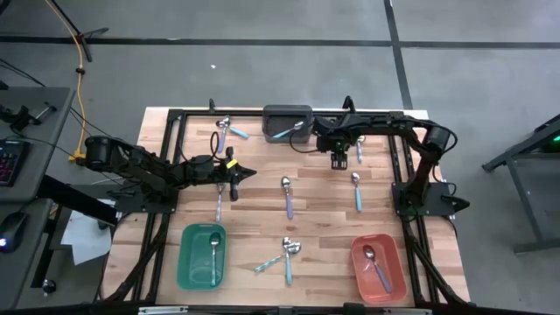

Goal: Sort silverware by color (type)
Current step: Put the purple spoon into the orange bin

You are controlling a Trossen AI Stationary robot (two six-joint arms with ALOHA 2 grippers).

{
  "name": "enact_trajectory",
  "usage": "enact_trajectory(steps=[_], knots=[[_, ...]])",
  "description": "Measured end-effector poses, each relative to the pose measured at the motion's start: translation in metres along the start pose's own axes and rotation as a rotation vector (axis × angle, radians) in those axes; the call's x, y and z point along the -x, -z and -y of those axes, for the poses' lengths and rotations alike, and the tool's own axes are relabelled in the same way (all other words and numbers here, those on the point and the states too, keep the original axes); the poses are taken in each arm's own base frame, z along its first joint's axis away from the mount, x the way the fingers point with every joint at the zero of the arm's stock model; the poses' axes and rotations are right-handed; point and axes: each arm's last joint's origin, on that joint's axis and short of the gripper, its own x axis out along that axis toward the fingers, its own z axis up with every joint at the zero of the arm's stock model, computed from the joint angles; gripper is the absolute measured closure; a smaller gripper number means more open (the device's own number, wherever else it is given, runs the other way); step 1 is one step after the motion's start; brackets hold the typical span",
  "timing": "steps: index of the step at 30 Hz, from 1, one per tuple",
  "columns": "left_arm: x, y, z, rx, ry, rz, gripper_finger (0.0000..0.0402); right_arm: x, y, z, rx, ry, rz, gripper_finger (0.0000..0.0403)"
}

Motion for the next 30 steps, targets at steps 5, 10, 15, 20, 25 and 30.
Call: enact_trajectory(steps=[5, 10, 15, 20, 25, 30], knots=[[0.0, 0.0, 0.0, 0.0, 0.0, -0.003, 0.0401, -0.018, -0.003, 0.001, 0.004, -0.017, -0.047, 0.0206], [0.0, 0.0, 0.0, 0.0, 0.0, -0.002, 0.0401, -0.027, -0.005, 0.0, 0.033, -0.02, -0.082, 0.0206], [0.0, 0.0, 0.0, 0.0, 0.0, -0.001, 0.0401, -0.026, -0.006, 0.001, 0.031, -0.024, -0.082, 0.0235], [0.0, 0.0, 0.0, 0.0, 0.0, -0.002, 0.0401, -0.024, -0.007, 0.002, 0.02, -0.082, -0.06, 0.0295], [0.0, 0.0, 0.0, 0.0, 0.0, -0.003, 0.0401, -0.023, -0.008, 0.003, -0.002, -0.087, -0.059, 0.0335], [0.0, 0.0, 0.0, 0.0, 0.0, -0.003, 0.0401, -0.023, -0.008, 0.003, -0.021, -0.085, -0.059, 0.0357]])
